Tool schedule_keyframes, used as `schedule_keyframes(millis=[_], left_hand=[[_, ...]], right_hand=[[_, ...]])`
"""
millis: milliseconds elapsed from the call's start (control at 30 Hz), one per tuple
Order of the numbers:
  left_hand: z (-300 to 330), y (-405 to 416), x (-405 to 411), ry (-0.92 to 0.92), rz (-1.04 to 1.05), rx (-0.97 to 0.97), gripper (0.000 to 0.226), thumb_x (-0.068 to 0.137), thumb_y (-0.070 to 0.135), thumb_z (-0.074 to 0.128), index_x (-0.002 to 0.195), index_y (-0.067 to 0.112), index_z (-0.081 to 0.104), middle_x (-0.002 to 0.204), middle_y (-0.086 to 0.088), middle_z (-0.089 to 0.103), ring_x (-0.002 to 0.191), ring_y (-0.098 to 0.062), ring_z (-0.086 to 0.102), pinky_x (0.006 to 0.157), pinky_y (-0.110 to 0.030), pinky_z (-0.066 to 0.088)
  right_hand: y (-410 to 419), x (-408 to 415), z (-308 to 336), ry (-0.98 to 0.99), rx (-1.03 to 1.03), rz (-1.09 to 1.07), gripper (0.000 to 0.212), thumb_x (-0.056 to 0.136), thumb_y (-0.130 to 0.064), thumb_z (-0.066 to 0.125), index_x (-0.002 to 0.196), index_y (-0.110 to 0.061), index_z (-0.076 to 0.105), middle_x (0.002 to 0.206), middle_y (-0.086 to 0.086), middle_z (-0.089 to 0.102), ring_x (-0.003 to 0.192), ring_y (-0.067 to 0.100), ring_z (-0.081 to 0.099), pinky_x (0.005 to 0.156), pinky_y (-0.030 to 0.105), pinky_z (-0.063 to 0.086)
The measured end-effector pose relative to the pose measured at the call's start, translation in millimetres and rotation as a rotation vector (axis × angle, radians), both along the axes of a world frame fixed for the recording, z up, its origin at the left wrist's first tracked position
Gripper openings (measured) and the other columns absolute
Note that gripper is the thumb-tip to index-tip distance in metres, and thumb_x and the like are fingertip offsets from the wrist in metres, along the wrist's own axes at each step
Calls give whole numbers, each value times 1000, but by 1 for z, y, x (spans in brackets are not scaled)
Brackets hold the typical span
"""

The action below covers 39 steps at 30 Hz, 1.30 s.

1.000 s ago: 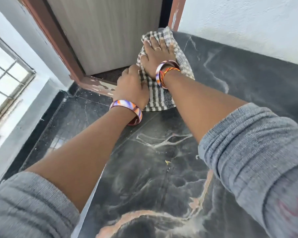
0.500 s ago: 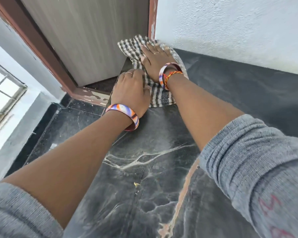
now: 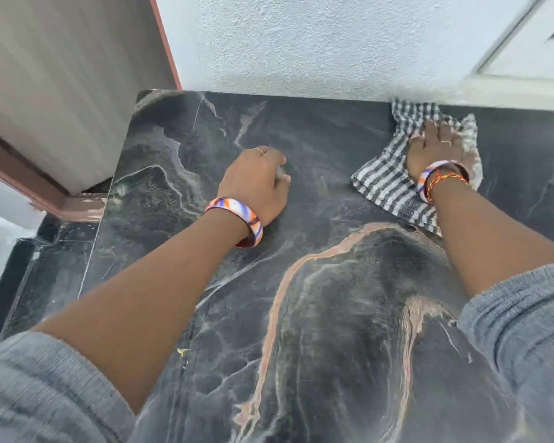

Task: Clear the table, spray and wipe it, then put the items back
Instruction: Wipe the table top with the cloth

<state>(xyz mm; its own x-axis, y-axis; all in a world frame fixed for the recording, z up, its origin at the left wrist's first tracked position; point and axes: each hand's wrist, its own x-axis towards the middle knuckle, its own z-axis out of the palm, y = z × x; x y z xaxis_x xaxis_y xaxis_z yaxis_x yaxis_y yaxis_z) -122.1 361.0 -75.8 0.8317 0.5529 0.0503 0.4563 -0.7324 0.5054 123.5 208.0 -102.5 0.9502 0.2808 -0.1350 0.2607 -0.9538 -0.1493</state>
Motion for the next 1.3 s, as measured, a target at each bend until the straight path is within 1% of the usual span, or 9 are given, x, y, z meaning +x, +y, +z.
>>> schedule_keyframes(millis=[133,233,467,600,700,833,967,1167,1300], left_hand=[[-5,-4,-9,-22,-12,-22,24,88,17,50,108,7,59,116,-10,59,110,-30,51,91,-35,43],[-7,-1,-26,-34,11,-44,29,88,17,52,114,6,57,128,-12,54,120,-30,47,100,-37,39],[-4,34,-89,-79,164,-42,29,87,17,55,114,7,60,143,-15,42,127,-32,43,106,-38,35],[-3,54,-133,-114,279,-53,28,86,17,57,112,7,63,143,-17,40,132,-32,38,107,-38,33],[-3,64,-167,-104,353,-98,30,87,19,56,113,7,61,140,-18,44,128,-34,41,106,-39,35],[-4,63,-213,-127,392,-167,29,89,20,53,113,6,61,122,-18,59,116,-32,51,93,-30,36],[-14,52,-260,-159,342,-188,31,91,23,50,114,3,59,121,-16,60,112,-30,54,84,-28,37],[-20,25,-285,-142,371,-131,33,89,16,52,117,-2,56,132,-26,48,122,-37,45,99,-41,38],[-14,-5,-282,-106,331,-66,36,85,12,56,119,3,56,142,-23,39,129,-38,37,104,-44,32]], right_hand=[[-35,-15,-5,18,-43,-158,56,96,-42,16,149,-27,5,158,-1,-1,145,26,-2,113,57,-3],[-40,-35,-5,47,-37,-190,57,95,-46,15,148,-29,3,158,-2,-3,145,28,-6,112,62,-5],[-18,-128,-7,28,-36,-101,55,95,-50,14,147,-35,4,158,-2,-3,145,31,-4,108,67,-4],[18,-194,-7,13,-40,51,53,95,-51,13,146,-39,2,158,-5,-5,145,29,-6,106,67,-7],[54,-253,-7,-10,-38,209,53,95,-50,12,146,-39,2,158,-4,-3,145,29,-6,106,67,-7],[96,-338,-7,-1,17,444,53,95,-48,15,145,-39,4,158,-3,-3,144,31,-7,107,68,-9],[110,-406,-4,-1,53,654,51,96,-42,19,145,-39,9,158,-2,2,145,30,-5,108,66,-11],[76,-443,-7,-3,79,853,49,98,-38,21,146,-34,14,158,0,6,145,29,1,111,51,-14],[44,-449,-8,-6,79,889,50,97,-37,20,147,-31,13,158,-1,7,145,27,4,113,49,-10]])
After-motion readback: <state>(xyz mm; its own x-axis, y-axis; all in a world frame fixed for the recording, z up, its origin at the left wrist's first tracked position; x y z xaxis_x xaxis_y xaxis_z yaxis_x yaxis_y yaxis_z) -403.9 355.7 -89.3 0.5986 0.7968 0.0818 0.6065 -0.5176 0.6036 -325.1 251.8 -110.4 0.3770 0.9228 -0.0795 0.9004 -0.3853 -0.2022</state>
